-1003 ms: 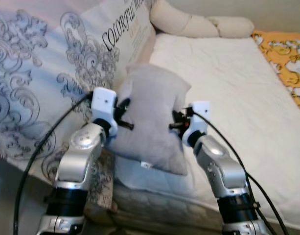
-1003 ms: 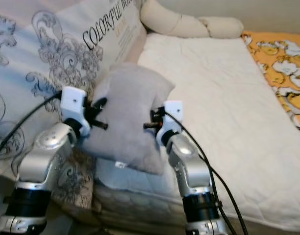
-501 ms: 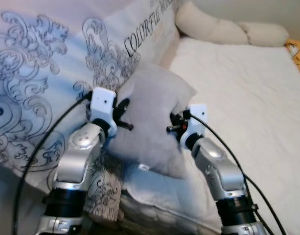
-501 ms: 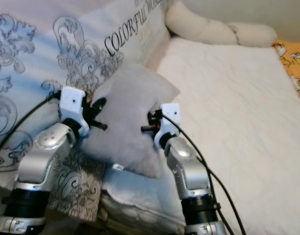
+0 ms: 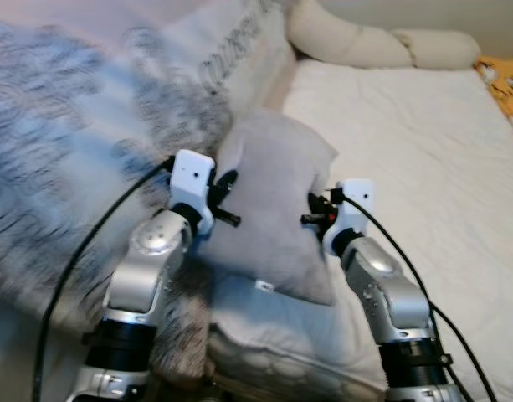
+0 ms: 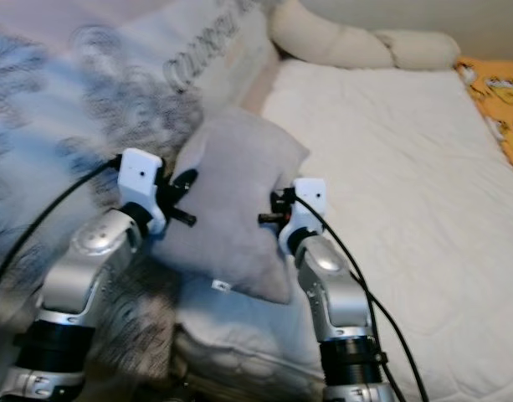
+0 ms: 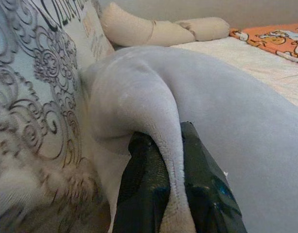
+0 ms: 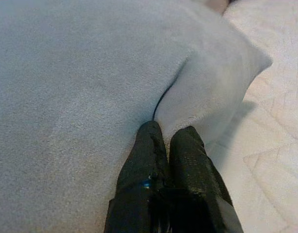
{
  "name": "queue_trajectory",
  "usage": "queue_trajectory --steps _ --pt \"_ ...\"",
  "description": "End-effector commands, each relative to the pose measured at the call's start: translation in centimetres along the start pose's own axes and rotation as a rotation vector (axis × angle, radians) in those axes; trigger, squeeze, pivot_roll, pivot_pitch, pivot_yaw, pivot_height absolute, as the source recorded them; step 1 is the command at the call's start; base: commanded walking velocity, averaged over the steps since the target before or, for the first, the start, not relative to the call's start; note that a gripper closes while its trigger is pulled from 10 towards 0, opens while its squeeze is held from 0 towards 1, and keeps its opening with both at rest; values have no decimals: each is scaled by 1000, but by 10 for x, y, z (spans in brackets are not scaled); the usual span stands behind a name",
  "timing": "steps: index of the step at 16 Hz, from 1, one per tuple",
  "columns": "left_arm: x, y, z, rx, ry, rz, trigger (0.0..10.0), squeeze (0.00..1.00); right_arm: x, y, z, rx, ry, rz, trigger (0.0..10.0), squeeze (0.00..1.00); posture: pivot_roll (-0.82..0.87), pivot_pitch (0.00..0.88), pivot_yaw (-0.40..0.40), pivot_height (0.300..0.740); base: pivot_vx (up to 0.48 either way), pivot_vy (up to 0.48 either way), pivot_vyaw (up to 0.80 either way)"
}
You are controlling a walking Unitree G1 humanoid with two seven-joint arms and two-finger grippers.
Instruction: Clean up the room
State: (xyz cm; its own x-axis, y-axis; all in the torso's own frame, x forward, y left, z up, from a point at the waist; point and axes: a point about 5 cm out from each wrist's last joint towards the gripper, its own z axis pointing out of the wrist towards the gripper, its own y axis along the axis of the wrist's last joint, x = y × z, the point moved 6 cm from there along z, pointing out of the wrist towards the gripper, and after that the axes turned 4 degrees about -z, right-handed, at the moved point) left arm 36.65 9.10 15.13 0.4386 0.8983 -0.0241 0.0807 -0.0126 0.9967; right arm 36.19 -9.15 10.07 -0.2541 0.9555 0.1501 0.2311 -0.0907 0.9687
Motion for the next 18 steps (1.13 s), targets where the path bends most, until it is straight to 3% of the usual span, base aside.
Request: queue_trajectory --steps 1,18 --pt "-9 10 3 -27 -42 16 10000 0 8 16 1 -52 26 3 10000 0 9 0 45 740 0 0 0" --pt "-13 8 6 -17 -56 23 10000 0 2 16 2 -46 7 11 10000 0 2 0 43 740 0 0 0"
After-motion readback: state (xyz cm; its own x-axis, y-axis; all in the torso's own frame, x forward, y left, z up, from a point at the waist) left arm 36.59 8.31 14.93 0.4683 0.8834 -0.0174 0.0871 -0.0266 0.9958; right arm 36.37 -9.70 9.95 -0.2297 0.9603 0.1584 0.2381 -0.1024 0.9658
